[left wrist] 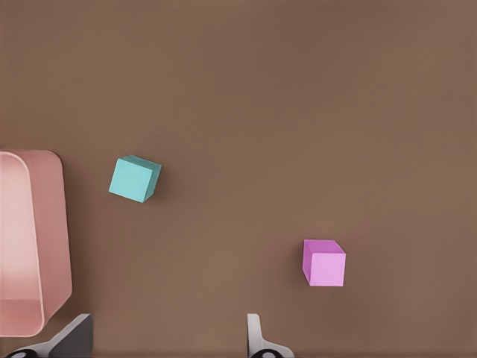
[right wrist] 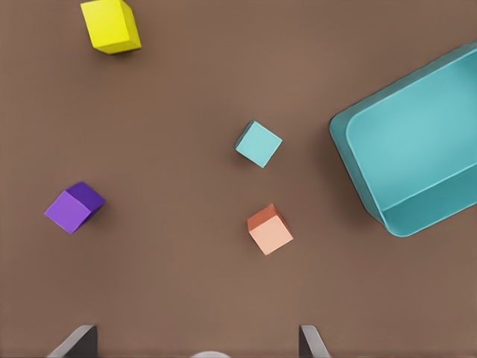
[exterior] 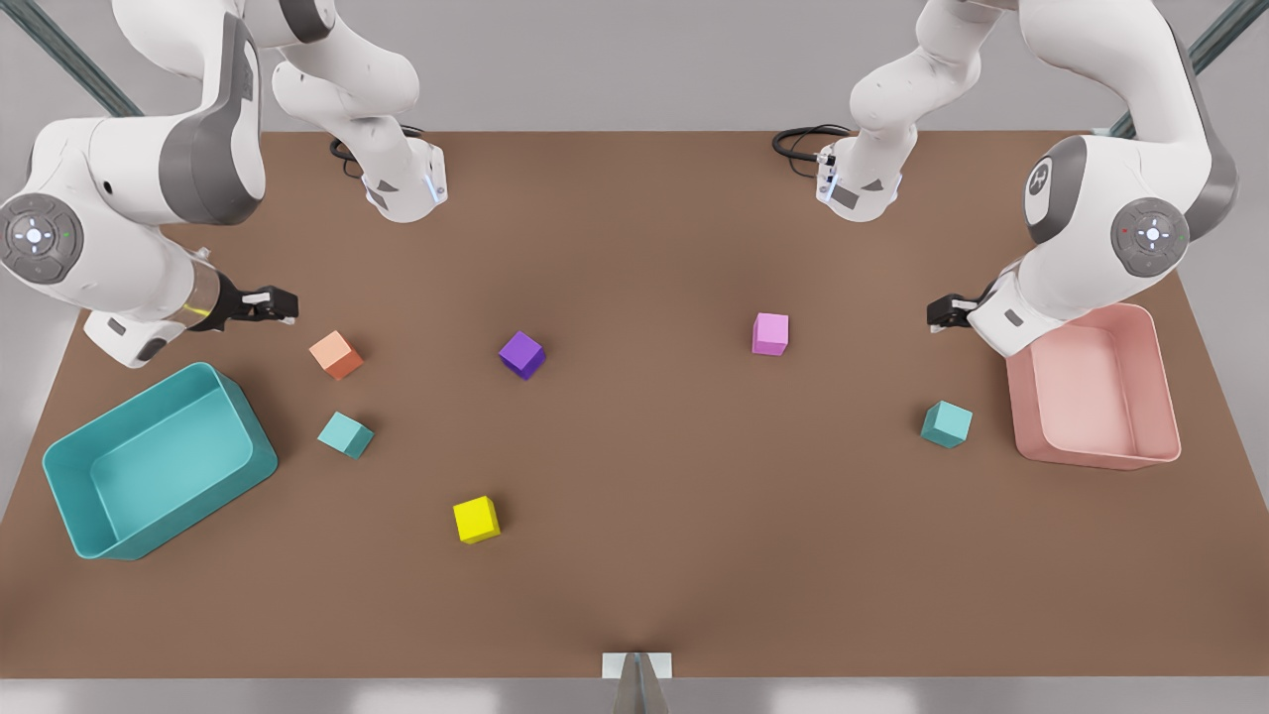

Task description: Stack the two blue cubes on top of each other

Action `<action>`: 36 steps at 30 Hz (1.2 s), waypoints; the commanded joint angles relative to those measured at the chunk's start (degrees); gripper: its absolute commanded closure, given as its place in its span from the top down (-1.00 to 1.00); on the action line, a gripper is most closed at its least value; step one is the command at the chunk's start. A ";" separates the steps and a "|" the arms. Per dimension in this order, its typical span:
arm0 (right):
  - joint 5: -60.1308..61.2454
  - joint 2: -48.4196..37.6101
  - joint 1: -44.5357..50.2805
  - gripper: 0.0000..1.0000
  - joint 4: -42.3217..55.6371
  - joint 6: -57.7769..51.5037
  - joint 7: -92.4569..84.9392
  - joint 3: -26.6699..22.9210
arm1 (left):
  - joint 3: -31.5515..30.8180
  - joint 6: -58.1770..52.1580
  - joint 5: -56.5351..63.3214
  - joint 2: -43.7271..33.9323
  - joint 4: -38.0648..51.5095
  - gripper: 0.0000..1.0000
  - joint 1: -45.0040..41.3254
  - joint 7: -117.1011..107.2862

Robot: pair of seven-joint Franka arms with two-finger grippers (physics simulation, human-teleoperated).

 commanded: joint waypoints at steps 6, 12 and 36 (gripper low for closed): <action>0.09 6.35 0.06 1.00 -2.97 4.52 2.93 0.08 | -0.17 0.00 0.06 0.66 0.03 1.00 0.01 -0.42; 3.95 13.12 -0.11 1.00 -10.18 15.43 23.84 0.17 | -0.17 0.00 0.15 0.66 -0.06 1.00 0.28 -0.42; 8.18 15.84 -5.04 1.00 -33.47 54.10 27.72 -3.00 | 0.18 -1.05 0.15 0.75 -0.15 1.00 0.89 -0.42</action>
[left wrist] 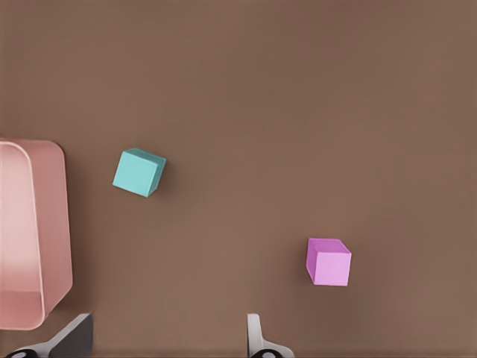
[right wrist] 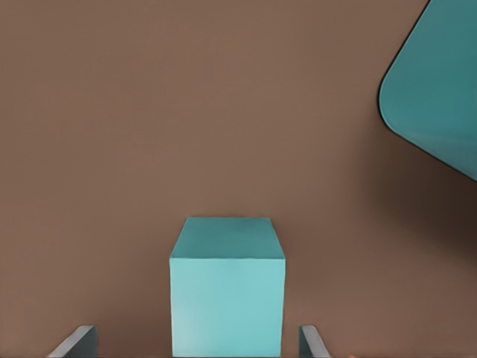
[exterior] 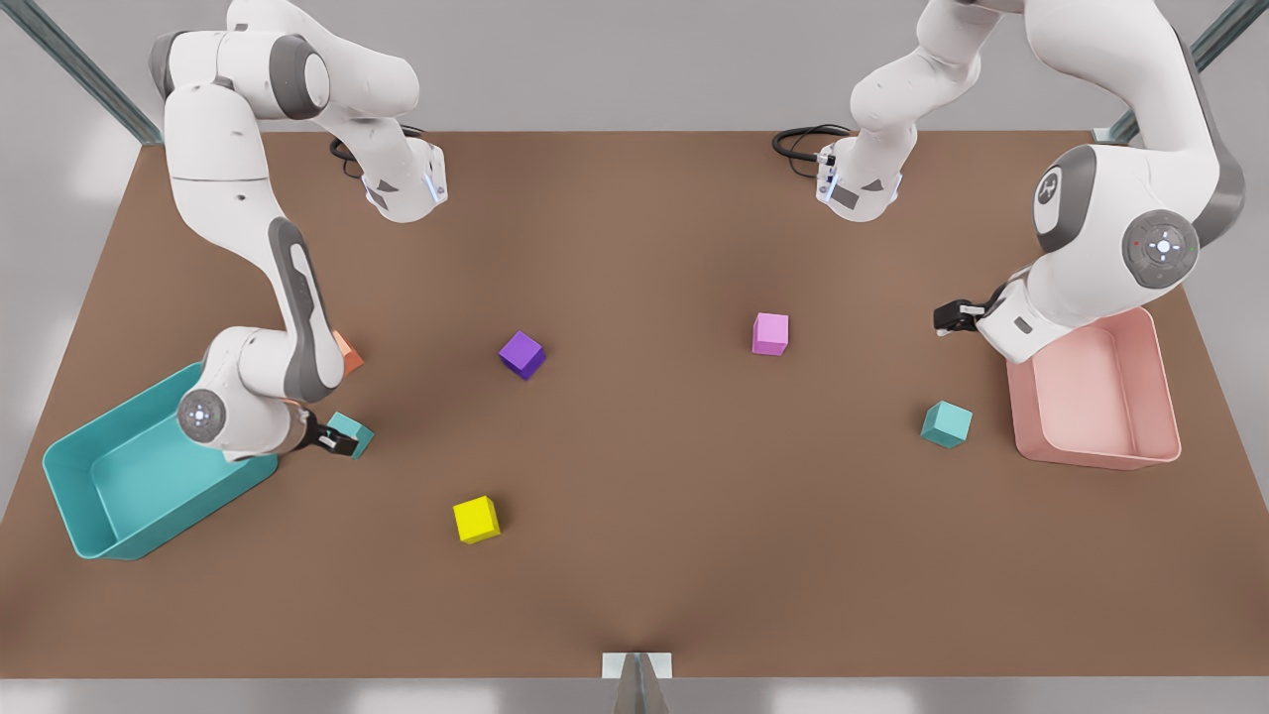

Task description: Stack the two blue cubes on top of each other

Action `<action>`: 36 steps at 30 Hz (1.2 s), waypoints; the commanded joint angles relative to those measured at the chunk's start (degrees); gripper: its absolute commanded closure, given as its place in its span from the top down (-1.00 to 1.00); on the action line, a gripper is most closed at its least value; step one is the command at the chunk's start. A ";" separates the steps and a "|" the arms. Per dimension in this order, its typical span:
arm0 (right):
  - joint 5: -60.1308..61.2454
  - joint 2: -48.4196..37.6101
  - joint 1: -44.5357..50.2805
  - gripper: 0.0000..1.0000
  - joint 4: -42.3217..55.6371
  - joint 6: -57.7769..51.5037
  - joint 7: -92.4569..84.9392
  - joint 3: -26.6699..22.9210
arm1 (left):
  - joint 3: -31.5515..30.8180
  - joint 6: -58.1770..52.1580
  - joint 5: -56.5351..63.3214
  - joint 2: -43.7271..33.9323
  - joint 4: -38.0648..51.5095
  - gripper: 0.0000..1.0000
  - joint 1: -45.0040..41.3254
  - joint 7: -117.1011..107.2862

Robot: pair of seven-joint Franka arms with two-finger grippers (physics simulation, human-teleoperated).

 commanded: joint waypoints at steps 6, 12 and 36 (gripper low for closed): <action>0.09 0.04 -0.37 1.00 -2.42 1.60 1.50 0.08 | -0.15 -1.15 0.03 -0.06 0.02 1.00 -0.07 -0.20; 0.09 1.35 -0.37 1.00 -1.89 0.37 -6.06 0.35 | -0.15 -1.24 0.03 -0.06 0.11 1.00 0.28 -0.20; 4.05 7.60 -1.69 0.57 1.89 0.81 -7.38 0.61 | -0.15 -3.00 0.03 1.00 0.11 1.00 0.28 -0.20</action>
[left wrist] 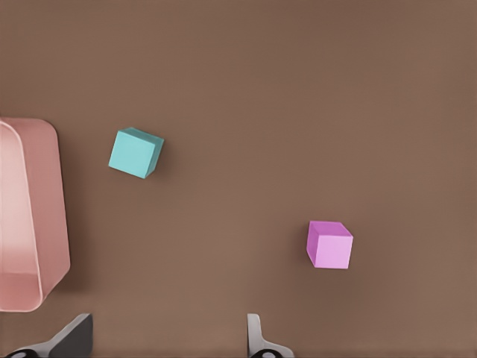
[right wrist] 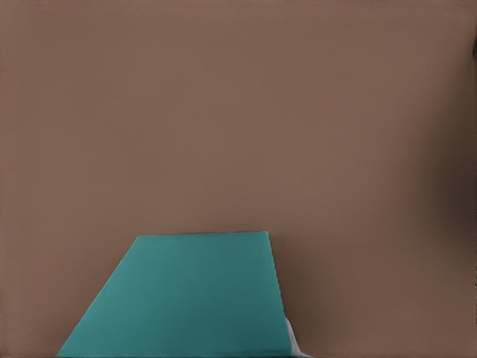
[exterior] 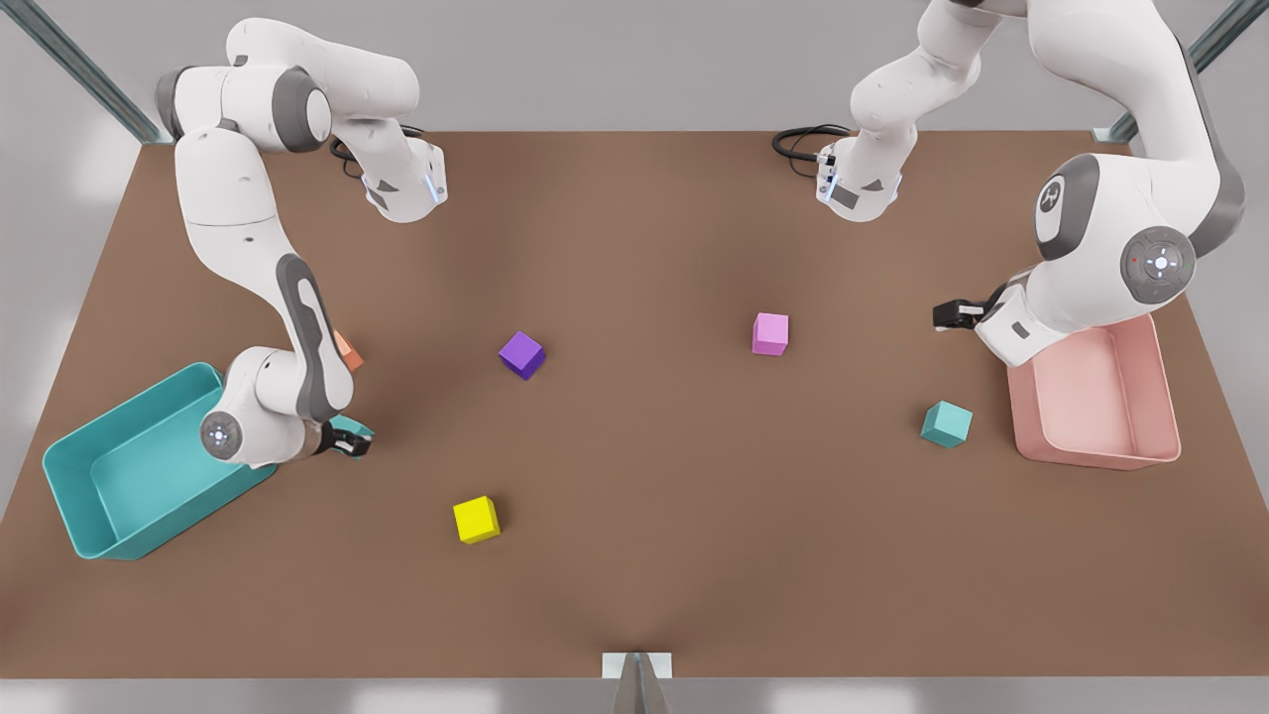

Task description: Stack the two blue cubes on top of each other

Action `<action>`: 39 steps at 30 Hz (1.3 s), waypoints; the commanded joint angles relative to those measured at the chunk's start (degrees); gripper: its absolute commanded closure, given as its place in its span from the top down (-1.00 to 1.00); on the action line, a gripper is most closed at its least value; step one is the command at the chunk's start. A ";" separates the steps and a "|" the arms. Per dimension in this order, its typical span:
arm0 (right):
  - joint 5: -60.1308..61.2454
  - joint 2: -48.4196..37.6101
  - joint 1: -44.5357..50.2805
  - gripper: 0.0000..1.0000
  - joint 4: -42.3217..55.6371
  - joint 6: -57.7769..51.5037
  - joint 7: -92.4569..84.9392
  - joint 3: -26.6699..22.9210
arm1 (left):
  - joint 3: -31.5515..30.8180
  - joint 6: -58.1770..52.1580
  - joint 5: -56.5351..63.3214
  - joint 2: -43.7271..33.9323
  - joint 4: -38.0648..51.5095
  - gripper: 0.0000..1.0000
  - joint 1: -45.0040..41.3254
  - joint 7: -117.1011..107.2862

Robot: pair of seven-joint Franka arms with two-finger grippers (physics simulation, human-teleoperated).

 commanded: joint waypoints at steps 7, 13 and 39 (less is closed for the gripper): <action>3.19 -1.01 0.15 -0.04 7.04 -8.84 -2.81 2.54 | -0.10 -0.24 0.03 -0.05 0.03 1.00 0.21 -0.04; 11.46 -0.58 13.68 -0.01 17.68 -10.16 23.72 7.82 | -0.10 -0.24 0.03 0.65 0.03 1.00 0.30 -0.04; 6.19 15.08 36.62 1.00 42.56 0.84 74.00 7.47 | 53.16 38.34 -3.31 16.12 -17.81 1.00 -38.55 39.42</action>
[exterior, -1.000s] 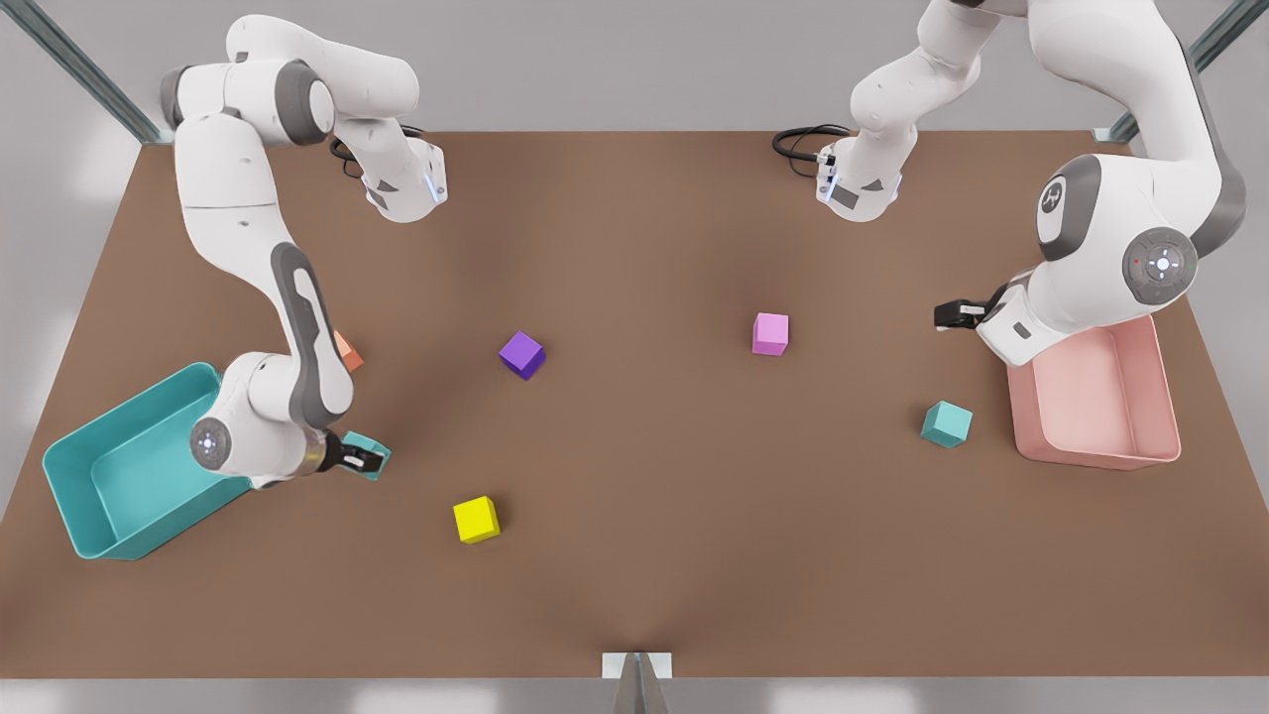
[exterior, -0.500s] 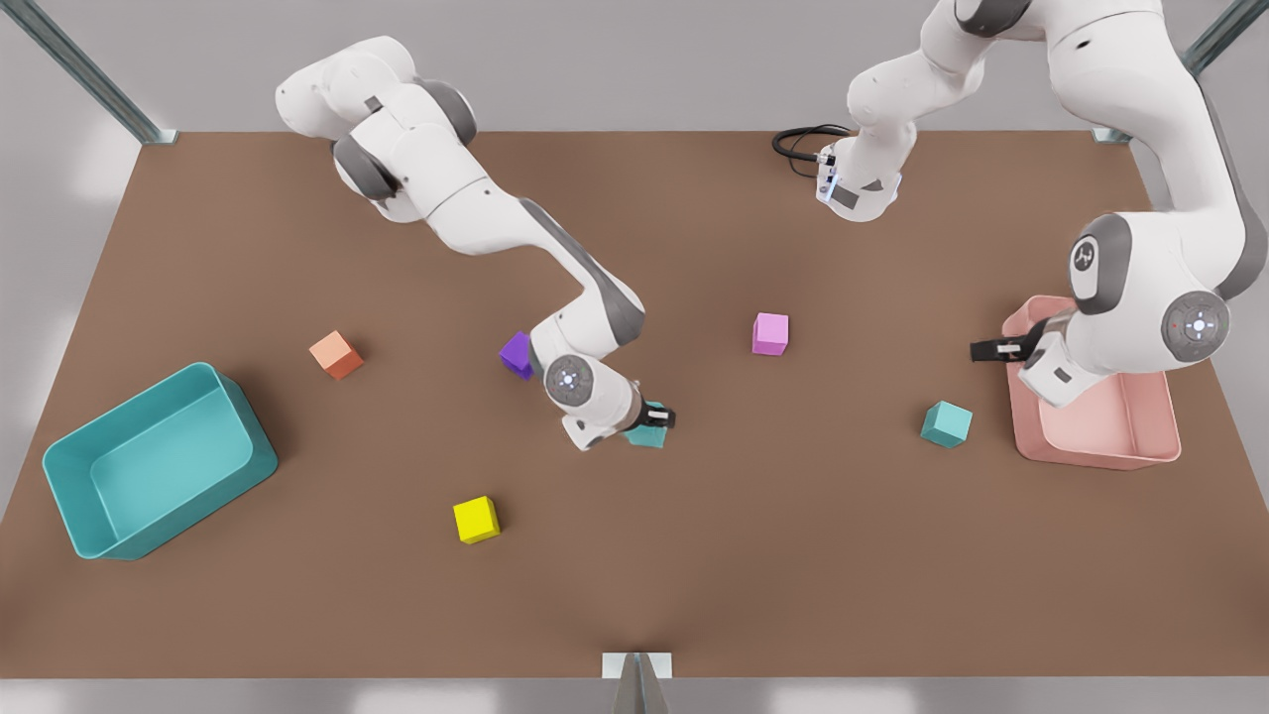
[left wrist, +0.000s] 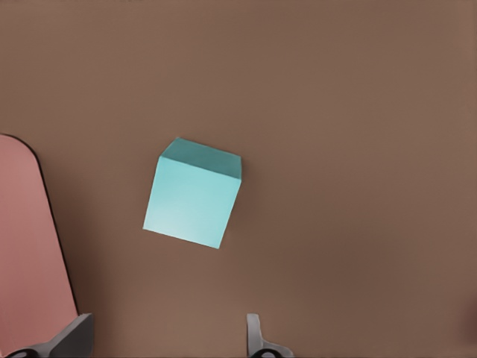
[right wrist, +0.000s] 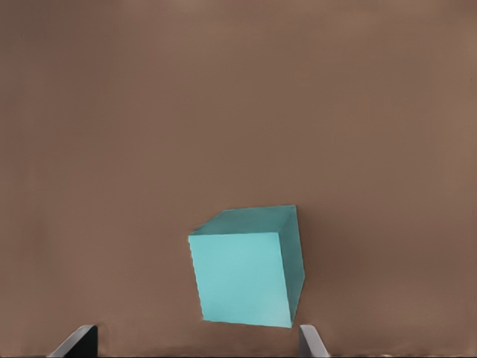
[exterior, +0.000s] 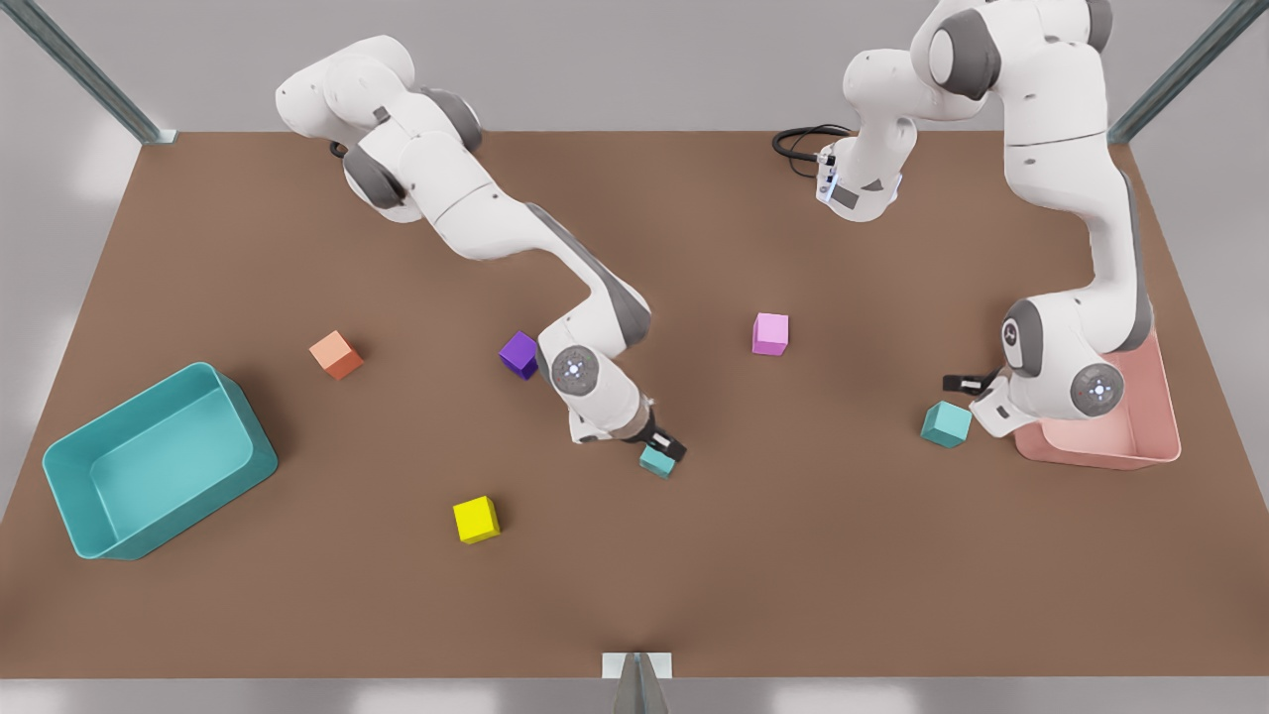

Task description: Stack the two blue cubes on top of each other

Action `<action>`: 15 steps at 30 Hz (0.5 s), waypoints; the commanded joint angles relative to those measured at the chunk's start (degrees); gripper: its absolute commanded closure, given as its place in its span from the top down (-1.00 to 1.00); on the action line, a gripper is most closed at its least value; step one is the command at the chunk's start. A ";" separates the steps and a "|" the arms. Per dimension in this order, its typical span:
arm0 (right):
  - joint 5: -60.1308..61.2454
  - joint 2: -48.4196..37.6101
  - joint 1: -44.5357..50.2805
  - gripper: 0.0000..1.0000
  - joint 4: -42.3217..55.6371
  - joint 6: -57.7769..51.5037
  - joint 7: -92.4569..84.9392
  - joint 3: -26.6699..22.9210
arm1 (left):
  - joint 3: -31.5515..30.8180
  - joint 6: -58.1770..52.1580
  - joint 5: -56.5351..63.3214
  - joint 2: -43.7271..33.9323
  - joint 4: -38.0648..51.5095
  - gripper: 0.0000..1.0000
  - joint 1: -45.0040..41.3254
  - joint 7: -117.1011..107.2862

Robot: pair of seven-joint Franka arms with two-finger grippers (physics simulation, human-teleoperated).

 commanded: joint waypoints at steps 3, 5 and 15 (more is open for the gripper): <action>-0.06 -9.17 -9.15 1.00 -0.03 -27.13 6.70 -0.07 | -0.23 10.89 0.03 0.96 -1.91 1.00 0.51 30.55; -1.90 -11.37 -17.50 1.00 -0.03 -39.70 -9.47 -0.43 | -0.23 11.15 -0.15 2.02 -2.18 1.00 0.51 30.73; -17.99 -35.71 -33.68 1.00 -6.52 -55.80 -69.78 -0.25 | -0.93 18.45 -3.05 7.20 -2.09 1.00 0.51 30.55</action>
